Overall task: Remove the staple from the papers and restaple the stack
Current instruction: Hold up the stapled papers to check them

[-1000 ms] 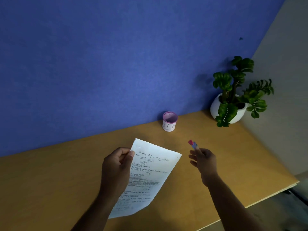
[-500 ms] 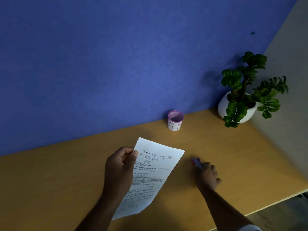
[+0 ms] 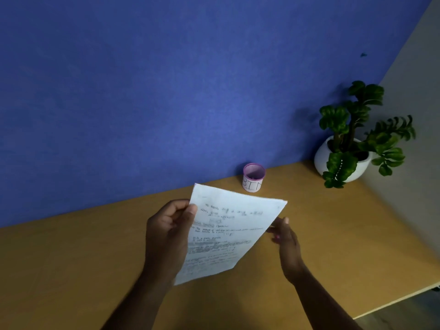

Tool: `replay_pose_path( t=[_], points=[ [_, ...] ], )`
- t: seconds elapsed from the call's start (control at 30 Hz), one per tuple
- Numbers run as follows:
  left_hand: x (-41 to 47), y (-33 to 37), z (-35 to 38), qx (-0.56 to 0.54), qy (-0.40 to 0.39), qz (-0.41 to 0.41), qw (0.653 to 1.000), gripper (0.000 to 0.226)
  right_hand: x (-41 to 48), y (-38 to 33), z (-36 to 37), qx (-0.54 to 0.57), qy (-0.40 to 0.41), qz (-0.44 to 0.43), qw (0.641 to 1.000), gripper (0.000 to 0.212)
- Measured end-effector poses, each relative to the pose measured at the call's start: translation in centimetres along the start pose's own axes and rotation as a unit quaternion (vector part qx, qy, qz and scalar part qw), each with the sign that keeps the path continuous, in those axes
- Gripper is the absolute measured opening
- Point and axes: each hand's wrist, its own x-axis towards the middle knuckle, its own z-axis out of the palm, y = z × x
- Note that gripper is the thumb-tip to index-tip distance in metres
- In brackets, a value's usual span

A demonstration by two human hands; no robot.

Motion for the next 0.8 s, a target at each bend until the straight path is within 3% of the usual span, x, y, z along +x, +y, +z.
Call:
replay_pose_path(
  t=[0.07,0.13,0.3,0.43,0.63,0.8],
  points=[
    [1.0,0.4,-0.3,-0.053,0.021,-0.018,0.998,0.011,-1.4,-3.0,1.0,0.060,-0.077,0.008,0.995,0.079],
    [2.3,0.3,-0.7,-0.099,0.043,-0.029,0.994,0.010,-2.5,-4.4,1.7,0.099,-0.117,0.021,0.988,0.080],
    [6.3,-0.9,-1.6,-0.173,0.102,-0.062,0.978,0.009,-3.8,-4.7,2.8,0.078,-0.121,0.014,0.989,0.024],
    [8.2,-3.1,-2.0,-0.184,0.132,-0.089,0.970,0.008,-4.1,-3.8,3.1,0.085,-0.095,0.039,0.991,0.014],
    [7.3,-9.3,-2.1,-0.070,0.045,-0.211,0.974,0.016,-2.2,-2.8,3.5,0.049,-0.064,0.067,0.994,0.016],
    [4.7,-13.9,-1.3,0.045,-0.018,-0.287,0.957,0.023,0.3,-0.8,4.2,0.017,-0.057,0.104,0.993,0.018]
  ],
)
